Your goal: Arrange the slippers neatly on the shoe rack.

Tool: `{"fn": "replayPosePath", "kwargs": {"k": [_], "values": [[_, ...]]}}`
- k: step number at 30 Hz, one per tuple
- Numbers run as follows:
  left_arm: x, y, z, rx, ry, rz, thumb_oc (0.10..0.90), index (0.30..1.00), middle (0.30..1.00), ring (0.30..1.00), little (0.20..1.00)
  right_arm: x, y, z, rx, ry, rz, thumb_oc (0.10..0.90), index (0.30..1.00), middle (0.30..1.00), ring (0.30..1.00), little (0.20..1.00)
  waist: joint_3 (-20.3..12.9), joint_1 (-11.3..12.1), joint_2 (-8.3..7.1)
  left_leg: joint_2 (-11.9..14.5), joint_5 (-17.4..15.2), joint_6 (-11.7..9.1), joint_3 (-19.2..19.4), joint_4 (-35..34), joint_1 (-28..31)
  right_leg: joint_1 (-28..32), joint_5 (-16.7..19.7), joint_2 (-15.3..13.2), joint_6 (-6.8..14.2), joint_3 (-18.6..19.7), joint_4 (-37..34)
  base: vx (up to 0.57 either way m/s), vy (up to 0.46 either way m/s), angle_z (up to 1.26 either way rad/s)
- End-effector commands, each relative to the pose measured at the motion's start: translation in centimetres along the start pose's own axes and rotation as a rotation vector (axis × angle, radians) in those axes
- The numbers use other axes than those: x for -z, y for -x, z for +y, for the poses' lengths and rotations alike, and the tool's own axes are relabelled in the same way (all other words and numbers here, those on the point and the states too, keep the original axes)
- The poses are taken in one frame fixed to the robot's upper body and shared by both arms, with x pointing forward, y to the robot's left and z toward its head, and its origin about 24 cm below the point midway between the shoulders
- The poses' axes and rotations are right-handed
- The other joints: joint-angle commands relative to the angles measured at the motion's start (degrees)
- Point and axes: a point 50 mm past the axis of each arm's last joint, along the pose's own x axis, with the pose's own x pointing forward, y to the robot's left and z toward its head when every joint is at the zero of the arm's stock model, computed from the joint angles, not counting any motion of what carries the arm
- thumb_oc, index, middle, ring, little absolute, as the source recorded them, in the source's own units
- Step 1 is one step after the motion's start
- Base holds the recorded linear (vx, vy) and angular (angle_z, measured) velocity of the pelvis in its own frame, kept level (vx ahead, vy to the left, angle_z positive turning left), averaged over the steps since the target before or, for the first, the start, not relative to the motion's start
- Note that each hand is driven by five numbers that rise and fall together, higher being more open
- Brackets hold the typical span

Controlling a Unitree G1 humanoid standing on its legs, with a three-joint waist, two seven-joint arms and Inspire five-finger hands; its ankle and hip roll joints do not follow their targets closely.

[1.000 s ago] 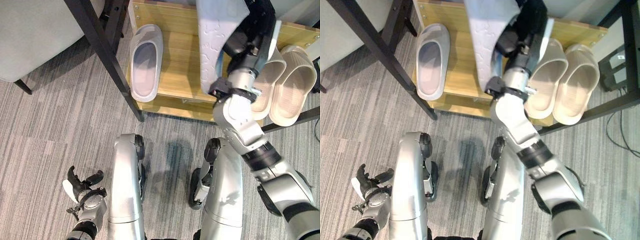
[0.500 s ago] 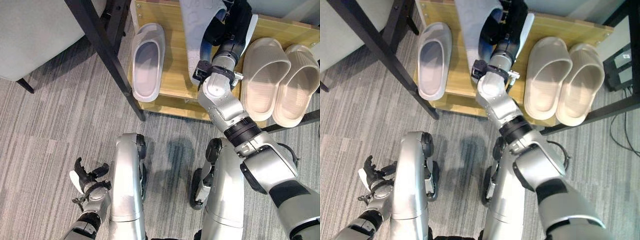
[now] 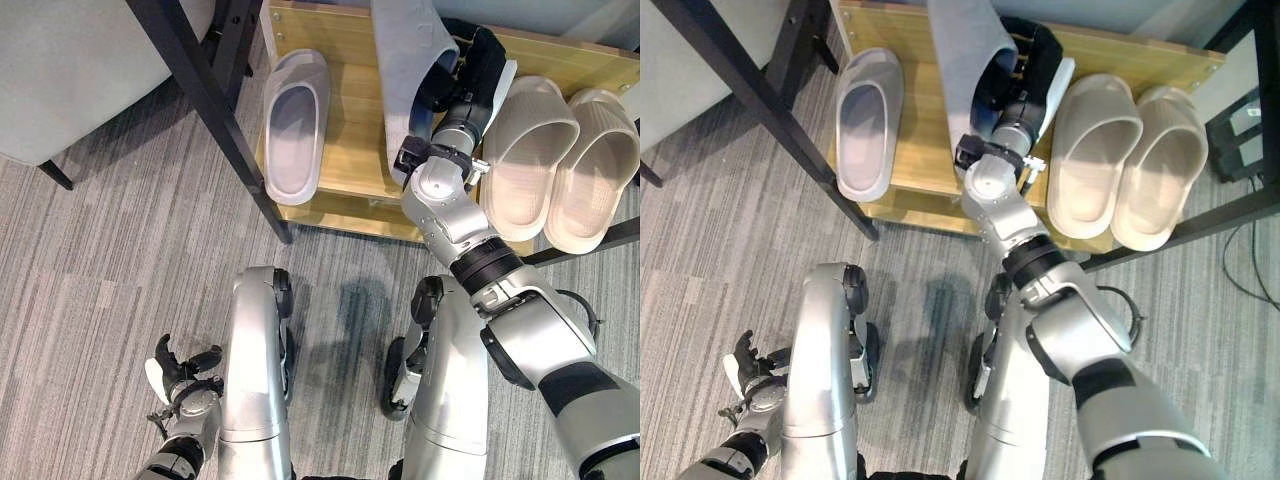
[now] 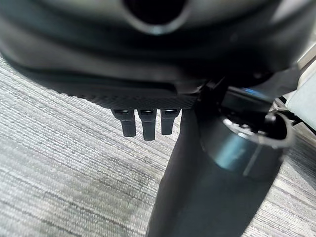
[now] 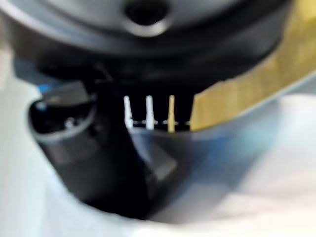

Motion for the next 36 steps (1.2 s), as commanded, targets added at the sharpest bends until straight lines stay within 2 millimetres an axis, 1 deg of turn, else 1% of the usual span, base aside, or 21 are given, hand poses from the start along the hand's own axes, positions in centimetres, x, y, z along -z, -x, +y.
{"fn": "replayPosePath", "kwargs": {"k": [1,5,6,8,11,14,16,20,21,27,32,36], "values": [[0.1,0.4,-0.4,0.052,-0.094,-0.064,0.800,0.900,0.900,0.900,0.900,-7.7,-0.3,2.8,-0.090,-0.160,-0.247,0.400,0.300,0.300,0.300,0.300,-1.5,3.1,0.41,-3.1,-4.0,2.8,-3.8,-3.1,1.7,0.6,1.1,0.7,-3.7,7.9,1.5,0.00,0.000,0.00],[-0.1,0.3,-0.4,0.060,-0.113,-0.069,0.800,0.900,0.900,0.900,0.900,-7.3,0.2,3.1,-0.110,-0.145,-0.250,0.400,0.300,0.300,0.300,0.300,-1.5,2.8,-0.03,-3.1,-3.8,2.7,-3.6,-3.4,1.7,0.6,1.1,0.6,-3.9,8.1,1.6,0.00,0.000,0.00],[0.0,0.2,-0.3,0.064,-0.133,-0.068,0.800,0.900,0.900,0.900,0.900,-7.2,0.4,3.2,-0.115,-0.157,-0.242,0.400,0.300,0.300,0.300,0.300,-1.5,2.7,-0.36,-3.0,-3.8,2.6,-3.4,-3.5,1.7,0.6,1.1,0.7,-4.0,8.1,1.6,0.00,0.000,0.00],[0.3,0.2,-0.4,0.070,-0.144,-0.060,0.800,0.900,0.900,0.900,0.900,-6.9,0.4,3.3,-0.112,-0.163,-0.222,0.400,0.300,0.300,0.300,0.300,-1.5,2.7,-0.50,-3.0,-3.7,2.5,-3.3,-3.4,1.7,0.6,1.3,0.7,-4.0,8.1,1.6,0.00,0.000,0.00],[0.2,0.2,-0.5,0.077,-0.154,-0.062,0.800,0.900,0.900,0.900,0.900,-6.9,0.4,3.7,-0.118,-0.173,-0.205,0.400,0.300,0.300,0.300,0.300,-1.5,2.7,-0.51,-3.1,-3.6,2.4,-3.5,-3.3,1.7,0.6,1.3,0.6,-4.1,8.0,1.6,0.00,0.000,0.00],[0.3,0.4,-0.9,0.101,-0.170,-0.061,0.800,0.900,0.900,0.900,0.900,-6.4,0.5,4.1,-0.116,-0.158,-0.183,0.400,0.300,0.300,0.300,0.300,-1.5,2.6,-0.41,-3.1,-3.5,2.4,-3.5,-3.5,1.7,0.6,1.3,0.7,-4.2,7.7,1.4,0.00,0.000,0.00],[-0.2,0.3,-1.3,0.107,-0.151,-0.071,0.800,0.900,0.900,0.900,0.900,-6.2,0.7,4.4,-0.115,-0.141,-0.180,0.400,0.300,0.300,0.300,0.300,-1.5,2.5,-0.35,-3.0,-3.4,2.4,-3.5,-3.8,1.7,0.6,1.2,0.6,-4.3,7.5,1.3,0.00,0.000,0.00],[-0.6,0.2,-1.4,0.101,-0.130,-0.074,0.800,0.900,0.900,0.900,0.900,-5.7,0.9,4.6,-0.118,-0.105,-0.180,0.400,0.300,0.300,0.300,0.300,-1.5,2.5,-0.37,-3.0,-3.3,2.4,-3.5,-4.0,1.7,0.6,1.3,0.4,-4.4,7.2,1.1,0.00,0.000,0.00],[-0.6,0.3,-1.4,0.104,-0.127,-0.076,0.800,0.900,0.900,0.900,0.900,-5.3,1.0,4.7,-0.118,-0.093,-0.169,0.400,0.300,0.300,0.300,0.300,-1.5,2.5,-0.37,-3.0,-3.2,2.4,-3.5,-4.1,1.7,0.6,1.4,0.4,-4.3,7.0,1.0,0.00,0.000,0.00],[-0.1,0.5,-1.6,0.128,-0.168,-0.073,0.800,0.900,0.900,0.900,0.900,-4.8,1.0,4.5,-0.078,-0.060,-0.164,0.400,0.300,0.300,0.300,0.300,-1.5,2.3,-0.41,-3.0,-3.1,2.3,-3.3,-4.3,1.7,0.6,1.4,0.5,-4.1,6.8,1.1,0.00,0.000,0.00],[-0.2,0.4,-1.4,0.119,-0.187,-0.083,0.800,0.900,0.900,0.900,0.900,-4.4,1.2,4.3,-0.058,-0.061,-0.161,0.400,0.300,0.300,0.300,0.300,-1.5,2.2,-0.62,-3.1,-2.8,2.2,-3.3,-4.6,1.7,0.6,1.4,0.5,-4.2,6.7,0.9,0.00,0.000,0.00],[-0.1,0.4,-1.5,0.122,-0.214,-0.096,0.800,0.900,0.900,0.900,0.900,-3.5,1.3,3.8,-0.019,-0.014,-0.158,0.400,0.300,0.300,0.300,0.300,-1.5,2.1,-0.68,-3.1,-2.7,2.2,-3.4,-4.9,1.7,0.6,1.7,0.6,-4.2,6.6,0.7,0.00,0.000,0.00]]}}
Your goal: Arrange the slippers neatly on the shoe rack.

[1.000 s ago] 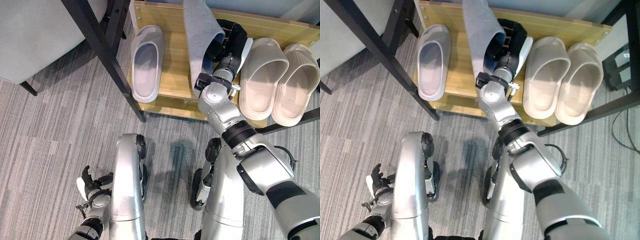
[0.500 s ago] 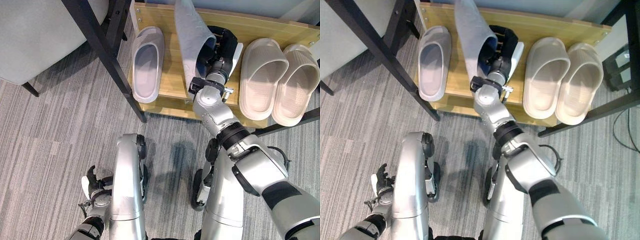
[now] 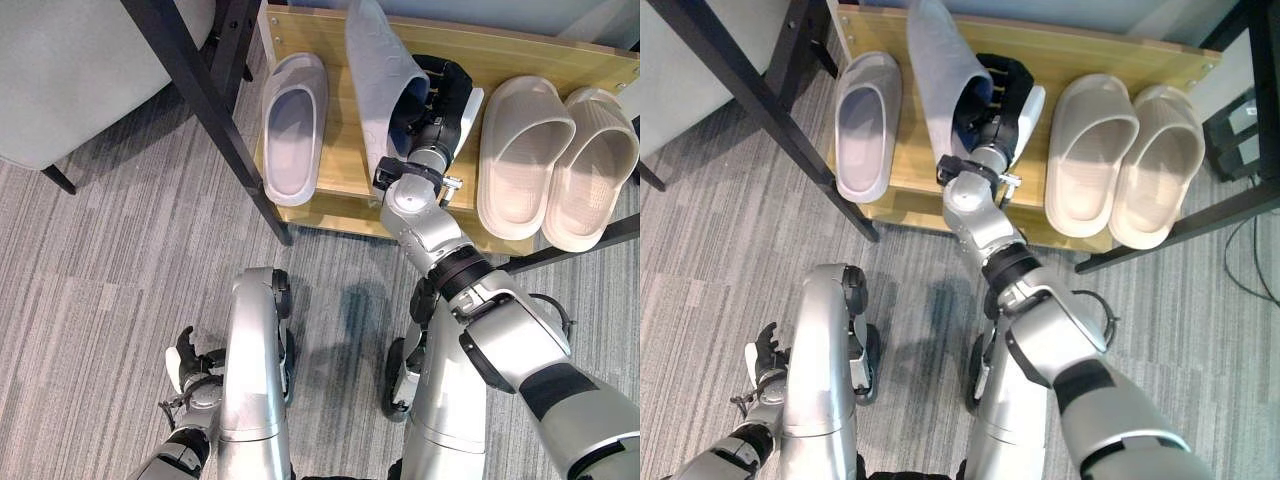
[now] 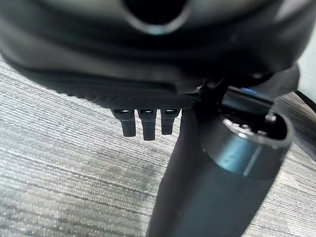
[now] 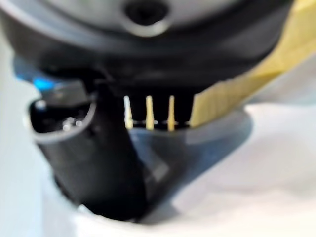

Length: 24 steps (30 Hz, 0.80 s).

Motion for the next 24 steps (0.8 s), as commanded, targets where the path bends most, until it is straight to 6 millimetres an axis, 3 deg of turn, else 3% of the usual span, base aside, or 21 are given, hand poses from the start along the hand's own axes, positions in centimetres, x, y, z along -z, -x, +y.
{"fn": "replayPosePath", "kwargs": {"k": [1,9,10,11,19,24], "values": [[0.4,0.3,0.3,0.006,-0.104,-0.064,0.800,0.900,0.900,0.900,0.900,-5.4,-0.1,1.6,-0.001,-0.083,-0.205,0.400,0.300,0.300,0.300,0.300,-1.7,2.4,-0.33,-3.1,-2.7,2.2,-4.1,-5.0,1.1,0.6,1.7,0.5,-4.3,5.9,0.1,0.00,0.000,0.00],[0.7,0.2,0.2,0.012,-0.161,-0.063,0.800,0.900,0.900,0.900,0.900,-4.3,0.0,1.4,0.039,-0.074,-0.178,0.402,0.302,0.302,0.302,0.302,-1.7,2.2,-0.37,-3.1,-2.6,2.3,-4.2,-5.2,1.1,0.6,2.1,0.9,-4.2,5.5,-0.4,0.00,0.000,0.00],[0.7,0.2,0.2,0.012,-0.161,-0.063,0.800,0.900,0.900,0.900,0.900,-4.3,0.0,1.4,0.039,-0.074,-0.178,0.731,0.796,0.796,0.796,0.796,-1.7,2.2,-0.37,-3.1,-2.6,2.3,-4.2,-5.2,1.1,0.6,2.1,0.9,-4.2,5.5,-0.4,0.00,0.000,0.00],[0.7,0.2,0.4,0.009,-0.164,-0.064,0.800,0.900,0.900,0.900,0.900,-4.3,0.0,1.2,0.046,-0.103,-0.170,0.800,0.900,0.900,0.900,0.900,-1.7,2.1,-0.41,-3.1,-2.7,2.3,-4.2,-5.2,1.1,0.6,2.0,1.0,-4.2,5.6,-0.4,0.00,0.000,0.00],[0.7,0.3,0.3,0.030,-0.167,-0.074,0.800,0.900,0.900,0.900,0.900,-4.4,0.2,0.7,0.077,-0.167,-0.165,0.800,0.900,0.900,0.900,0.900,-1.7,2.0,-0.46,-3.1,-2.7,2.3,-3.8,-5.5,1.1,0.6,2.2,1.2,-4.1,5.8,-0.6,0.00,0.000,0.00],[1.0,0.9,-0.2,0.091,-0.193,-0.098,0.800,0.900,0.900,0.900,0.900,-4.1,0.2,-0.4,0.108,-0.193,-0.166,0.800,0.900,0.900,0.900,0.900,-1.7,2.2,0.27,-3.4,-2.7,2.5,-3.9,-5.5,1.1,0.6,2.3,1.4,-4.1,5.8,-0.7,0.00,0.000,0.00]]}}
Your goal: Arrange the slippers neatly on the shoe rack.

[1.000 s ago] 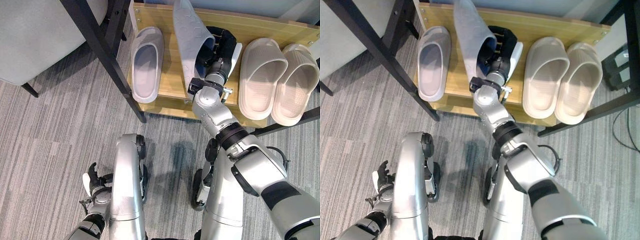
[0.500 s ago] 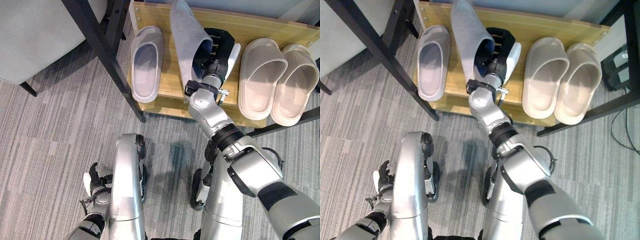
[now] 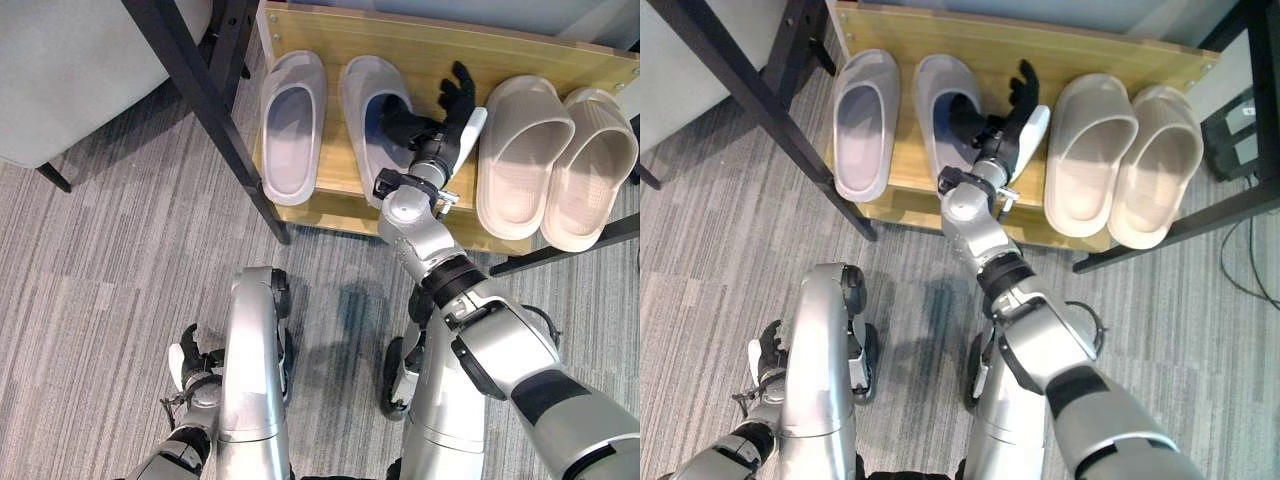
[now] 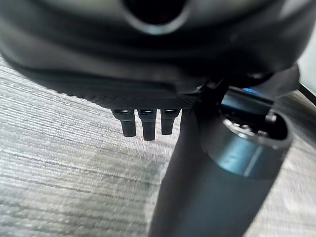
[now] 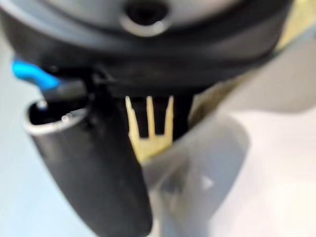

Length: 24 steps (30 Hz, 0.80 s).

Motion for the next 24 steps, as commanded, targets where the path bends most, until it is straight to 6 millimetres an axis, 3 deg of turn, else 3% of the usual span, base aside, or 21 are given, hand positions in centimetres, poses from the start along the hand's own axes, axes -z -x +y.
{"fn": "replayPosePath", "kwargs": {"k": [1,10,24], "values": [[1.1,0.9,-0.1,0.058,-0.121,-0.057,0.800,0.900,0.900,0.900,0.900,-5.5,0.1,0.6,-0.004,-0.178,-0.203,0.800,0.900,0.900,0.900,0.900,-1.8,2.2,0.73,-3.5,-2.7,2.6,-4.0,-5.4,1.1,0.6,2.3,1.3,-4.0,5.7,-0.5,0.00,0.000,0.00],[1.3,0.9,-0.3,0.076,-0.153,-0.043,0.800,0.900,0.900,0.900,0.900,-6.7,1.5,1.1,-0.085,-0.329,-0.211,0.800,0.900,0.900,0.900,0.900,-1.8,1.9,0.42,-3.5,-2.8,2.4,-3.9,-5.3,1.1,0.6,2.2,1.5,-4.0,6.1,0.0,0.00,0.000,0.00],[1.8,0.9,0.0,0.089,-0.161,-0.019,0.800,0.900,0.900,0.900,0.900,-8.4,3.1,0.3,-0.131,-0.391,-0.311,0.800,0.900,0.900,0.900,0.900,-1.8,1.4,0.23,-3.7,-2.9,2.3,-3.8,-5.0,1.1,0.6,1.9,1.7,-4.1,6.4,0.6,0.00,0.000,0.00]]}}
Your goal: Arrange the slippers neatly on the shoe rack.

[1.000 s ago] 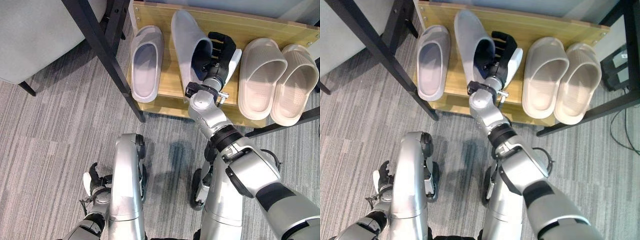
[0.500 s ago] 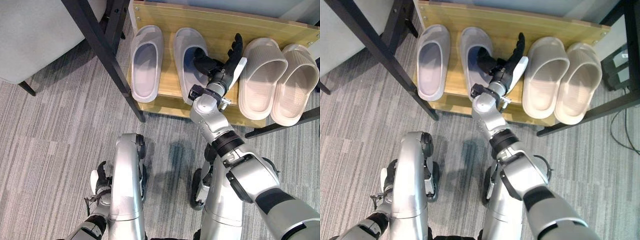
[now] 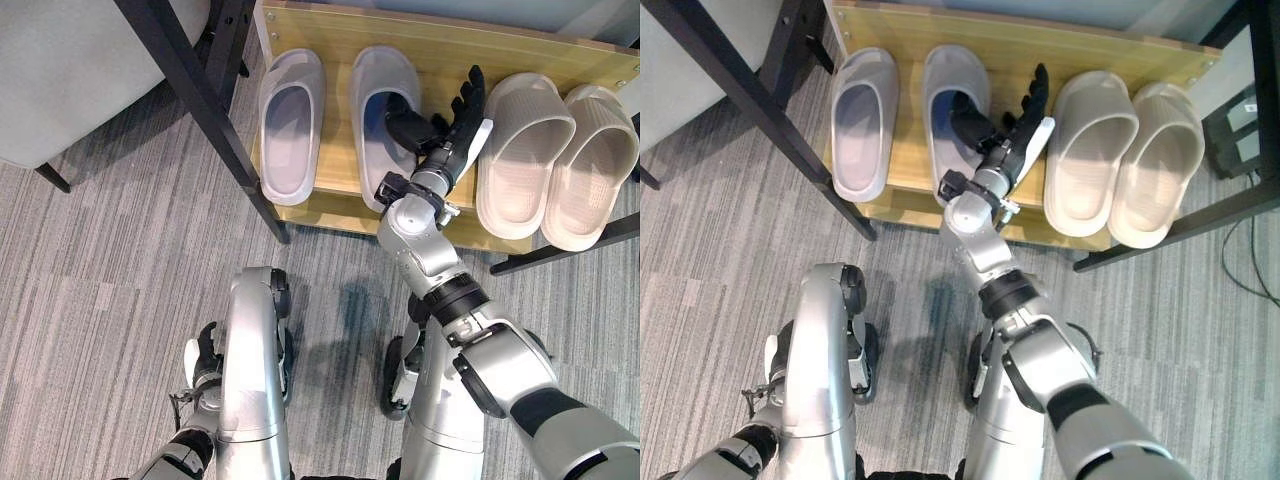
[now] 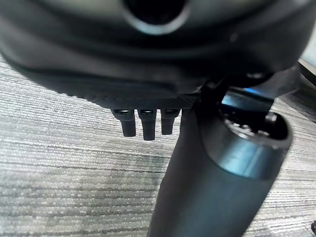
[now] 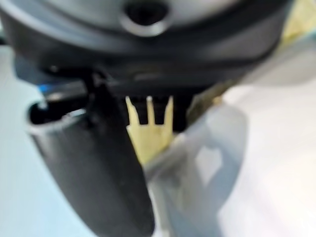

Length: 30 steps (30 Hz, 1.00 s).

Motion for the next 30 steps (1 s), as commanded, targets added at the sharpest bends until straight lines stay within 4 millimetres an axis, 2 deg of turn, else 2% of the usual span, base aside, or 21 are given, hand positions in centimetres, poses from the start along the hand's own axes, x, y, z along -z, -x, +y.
{"fn": "replayPosePath", "kwargs": {"k": [1,3,4,5,6,7,10,13,15,21,24,30], "values": [[1.9,0.6,0.7,0.002,-0.075,0.015,0.800,0.900,0.900,0.900,0.900,-7.6,1.4,2.2,-0.138,-0.219,-0.306,0.800,0.900,0.900,0.900,0.900,-1.8,1.8,0.11,-3.7,-2.6,2.6,-3.9,-4.9,1.1,0.9,2.1,1.4,-4.5,6.2,0.5,0.00,0.000,0.00],[2.3,0.7,0.8,0.005,-0.075,0.033,0.800,0.900,0.900,0.900,0.900,-7.8,1.7,2.2,-0.150,-0.205,-0.324,0.800,0.900,0.900,0.900,0.900,-1.8,1.7,0.09,-3.8,-2.6,2.5,-4.0,-4.8,1.1,0.9,2.1,1.5,-4.5,6.2,0.7,0.00,0.000,0.00],[2.6,0.8,0.8,0.014,-0.080,0.042,0.800,0.900,0.900,0.900,0.900,-7.9,1.8,2.4,-0.157,-0.122,-0.369,0.800,0.900,0.900,0.900,0.900,-1.8,1.5,0.13,-3.8,-2.7,2.5,-3.9,-4.7,1.1,0.9,2.0,1.4,-4.5,6.2,0.7,0.00,0.000,0.00],[2.6,0.8,0.7,0.022,-0.079,0.043,0.800,0.900,0.900,0.900,0.900,-7.3,1.3,2.4,-0.141,-0.003,-0.382,0.800,0.900,0.900,0.900,0.900,-1.8,1.6,0.26,-3.9,-2.7,2.6,-4.0,-4.5,1.1,0.9,2.0,1.4,-4.5,6.2,0.8,0.00,0.000,0.00],[2.6,0.8,0.7,0.022,-0.079,0.043,0.800,0.900,0.900,0.900,0.900,-7.3,1.3,2.5,-0.141,-0.001,-0.382,0.800,0.900,0.900,0.900,0.900,-1.8,1.7,0.29,-3.9,-2.7,2.6,-4.0,-4.5,1.1,0.9,2.0,1.4,-4.5,6.2,0.8,0.00,0.000,0.00],[2.3,0.8,0.8,0.025,-0.066,0.026,0.800,0.900,0.900,0.900,0.900,-7.7,0.6,2.9,-0.118,0.123,-0.434,0.800,0.900,0.900,0.900,0.900,-1.8,1.9,0.76,-3.8,-2.8,2.6,-4.2,-4.4,1.1,0.9,1.9,1.3,-4.4,6.1,0.8,0.00,0.000,0.00],[2.5,0.9,0.6,0.036,-0.071,0.032,0.800,0.900,0.900,0.900,0.900,-7.5,0.4,3.1,-0.114,0.194,-0.449,0.800,0.900,0.900,0.900,0.900,-1.8,1.9,1.01,-3.8,-2.9,2.6,-4.3,-4.3,1.1,0.9,1.8,1.3,-4.4,5.9,0.9,0.00,0.000,0.00],[2.7,1.2,0.3,0.056,-0.088,0.028,0.800,0.900,0.900,0.900,0.900,-7.2,-0.6,2.6,-0.029,0.388,-0.518,0.800,0.900,0.900,0.900,0.900,-1.8,2.0,1.49,-3.9,-2.9,2.7,-4.4,-4.1,1.1,0.9,1.6,1.3,-4.4,5.6,1.0,0.00,0.000,0.00],[2.8,1.3,0.2,0.063,-0.096,0.025,0.800,0.900,0.900,0.900,0.900,-7.2,-1.0,2.4,0.003,0.449,-0.538,0.800,0.900,0.900,0.900,0.900,-1.8,2.0,1.67,-3.9,-2.9,2.7,-4.4,-4.0,1.1,0.9,1.5,1.3,-4.4,5.5,1.1,0.00,0.000,0.00],[3.1,1.4,0.1,0.072,-0.110,0.027,0.800,0.900,0.900,0.900,0.900,-7.0,-0.7,2.3,0.003,0.436,-0.533,0.800,0.900,0.900,0.900,0.900,-1.8,1.9,1.70,-4.1,-3.0,2.6,-4.3,-3.6,1.1,0.9,1.4,1.5,-4.4,5.4,1.4,0.00,0.000,0.00],[3.5,1.4,0.5,0.065,-0.121,0.039,0.800,0.900,0.900,0.900,0.900,-7.9,0.4,2.6,-0.059,0.379,-0.591,0.800,0.900,0.900,0.900,0.900,-1.8,1.8,1.45,-4.1,-3.0,2.7,-4.5,-3.4,1.1,0.9,1.6,1.5,-4.2,5.3,1.5,0.00,0.000,0.00],[4.2,1.6,0.5,0.081,-0.131,0.075,0.800,0.900,0.900,0.900,0.900,-8.7,1.2,2.7,-0.104,0.331,-0.626,0.800,0.900,0.900,0.900,0.900,-1.8,1.5,1.01,-4.3,-3.1,2.6,-4.3,-3.0,1.1,0.9,1.7,1.8,-4.3,5.6,1.7,0.00,0.000,0.00]]}}
